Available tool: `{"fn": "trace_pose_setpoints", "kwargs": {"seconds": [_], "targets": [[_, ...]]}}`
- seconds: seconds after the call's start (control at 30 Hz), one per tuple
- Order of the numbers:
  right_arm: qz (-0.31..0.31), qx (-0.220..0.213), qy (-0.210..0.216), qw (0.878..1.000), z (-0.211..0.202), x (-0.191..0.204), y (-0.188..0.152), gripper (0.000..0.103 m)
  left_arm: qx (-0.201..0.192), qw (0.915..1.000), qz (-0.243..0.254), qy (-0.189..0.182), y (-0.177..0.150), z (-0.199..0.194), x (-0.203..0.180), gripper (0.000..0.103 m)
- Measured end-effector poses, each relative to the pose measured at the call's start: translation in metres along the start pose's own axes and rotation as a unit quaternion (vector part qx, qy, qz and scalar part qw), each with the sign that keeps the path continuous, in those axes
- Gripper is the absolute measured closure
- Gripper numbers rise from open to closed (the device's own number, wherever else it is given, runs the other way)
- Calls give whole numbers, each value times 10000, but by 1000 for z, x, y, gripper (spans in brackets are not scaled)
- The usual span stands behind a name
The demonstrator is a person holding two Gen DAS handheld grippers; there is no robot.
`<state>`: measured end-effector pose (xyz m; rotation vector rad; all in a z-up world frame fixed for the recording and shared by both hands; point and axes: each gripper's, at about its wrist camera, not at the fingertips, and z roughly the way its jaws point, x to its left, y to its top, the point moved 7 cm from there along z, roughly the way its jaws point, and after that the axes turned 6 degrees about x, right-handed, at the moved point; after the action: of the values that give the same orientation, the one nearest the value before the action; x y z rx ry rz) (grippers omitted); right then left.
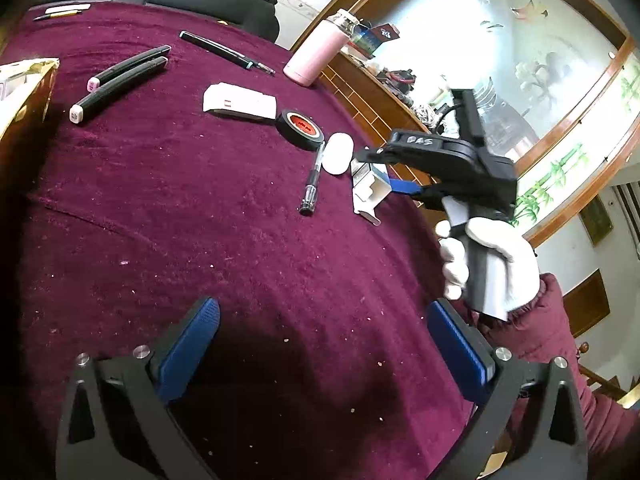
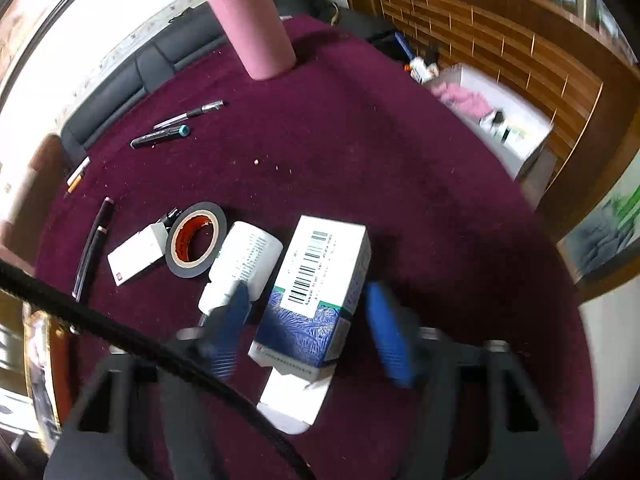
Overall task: Organize objects
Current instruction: 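Grasp a clear pen with the left gripper while right grasps the blue-and-white medicine box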
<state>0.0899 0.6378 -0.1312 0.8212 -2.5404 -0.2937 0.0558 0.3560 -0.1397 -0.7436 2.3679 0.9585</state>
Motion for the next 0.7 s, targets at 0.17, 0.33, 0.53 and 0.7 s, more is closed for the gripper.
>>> {"fn": "trace_pose_setpoints", "kwargs": {"seconds": [0.17, 0.33, 0.53, 0.7], "targets": [[356, -307, 612, 9970, -23, -27, -19, 67, 266, 9996, -14, -22, 2, -1, -6, 5], [511, -534, 1396, 9874, -26, -40, -36, 67, 36, 9920, 1117, 589, 41, 11, -46, 5], [707, -559, 1814, 9793, -26, -46, -36, 70, 665, 9668, 1996, 1448, 89, 84, -53, 40], [657, -561, 1779, 9802, -25, -41, -33, 69, 1119, 9458, 2302, 2000, 97, 129, -40, 75]]}}
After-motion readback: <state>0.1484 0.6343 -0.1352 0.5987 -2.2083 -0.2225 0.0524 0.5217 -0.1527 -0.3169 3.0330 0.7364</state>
